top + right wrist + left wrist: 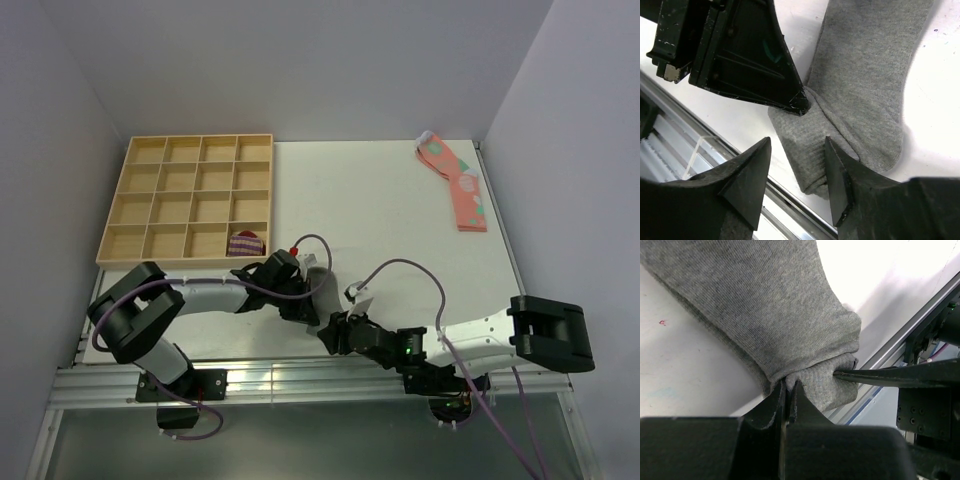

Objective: Roll the socks
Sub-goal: Roll the sock at the center of the board.

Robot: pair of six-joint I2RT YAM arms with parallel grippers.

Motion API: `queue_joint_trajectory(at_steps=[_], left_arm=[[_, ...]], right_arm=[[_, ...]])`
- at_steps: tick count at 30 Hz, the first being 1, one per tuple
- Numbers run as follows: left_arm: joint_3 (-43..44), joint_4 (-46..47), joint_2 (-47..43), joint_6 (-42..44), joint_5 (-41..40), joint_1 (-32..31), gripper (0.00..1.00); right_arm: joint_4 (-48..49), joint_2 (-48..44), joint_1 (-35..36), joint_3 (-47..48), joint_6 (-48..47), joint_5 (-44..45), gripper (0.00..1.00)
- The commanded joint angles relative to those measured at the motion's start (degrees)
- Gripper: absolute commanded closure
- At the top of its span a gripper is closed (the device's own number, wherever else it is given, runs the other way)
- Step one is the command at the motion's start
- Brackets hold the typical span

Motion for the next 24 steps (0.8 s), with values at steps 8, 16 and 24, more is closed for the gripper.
queue_joint_trajectory(at_steps=[8,16,24], left_arm=[[1.2,-10.3,4.1,6.1,-6.9,1.5,1.00],[2.4,-12.6,4.0,7.0,-6.6,2.3,1.00],[2.3,-13.3,3.3,7.2,-6.5,2.6,1.00]], right_arm=[[-20.3,7.0,1.9,9.0,2.1,1.7,0.41],[-24.1,16.8,3.3,14.0,3.5,2.5,0.41],[-24.7,20.4,4.0,15.2,5.4,3.2,0.56]])
